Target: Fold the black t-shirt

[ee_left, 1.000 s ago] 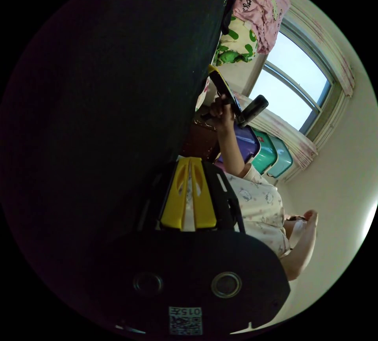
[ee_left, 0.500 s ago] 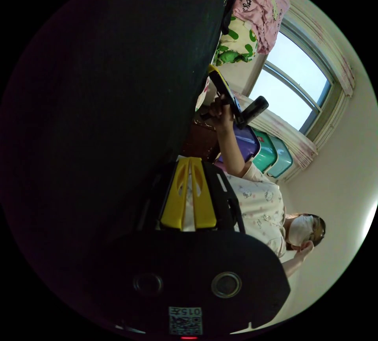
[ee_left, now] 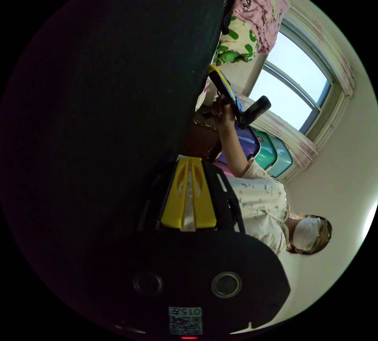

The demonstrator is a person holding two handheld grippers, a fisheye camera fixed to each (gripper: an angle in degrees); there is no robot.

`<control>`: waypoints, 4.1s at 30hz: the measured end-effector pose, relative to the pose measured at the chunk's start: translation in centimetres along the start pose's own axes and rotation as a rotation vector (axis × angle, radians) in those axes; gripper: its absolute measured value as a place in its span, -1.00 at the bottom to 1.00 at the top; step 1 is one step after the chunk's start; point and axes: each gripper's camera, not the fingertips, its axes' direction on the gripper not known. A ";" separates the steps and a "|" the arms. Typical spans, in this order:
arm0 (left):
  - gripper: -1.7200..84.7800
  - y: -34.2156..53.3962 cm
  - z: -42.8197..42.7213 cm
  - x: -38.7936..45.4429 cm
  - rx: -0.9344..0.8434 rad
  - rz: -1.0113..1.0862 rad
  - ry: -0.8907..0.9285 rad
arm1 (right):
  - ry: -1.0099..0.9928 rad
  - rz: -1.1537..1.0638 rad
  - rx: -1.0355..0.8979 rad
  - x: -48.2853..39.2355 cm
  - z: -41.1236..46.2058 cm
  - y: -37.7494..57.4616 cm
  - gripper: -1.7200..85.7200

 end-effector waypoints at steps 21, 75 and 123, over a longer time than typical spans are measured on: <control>-0.98 3.8 -7.3 -10.1 0.226 0.321 -0.057 | 0.089 -0.129 -0.189 -0.7 20.2 32.3 -0.98; -0.58 4.4 -26.5 -10.2 0.903 0.544 -1.429 | -0.503 -0.042 0.050 11.7 64.8 42.4 -0.96; -0.91 -24.7 -48.3 3.8 0.990 0.352 -1.689 | 0.321 -0.192 0.323 2.8 67.1 -66.2 -0.89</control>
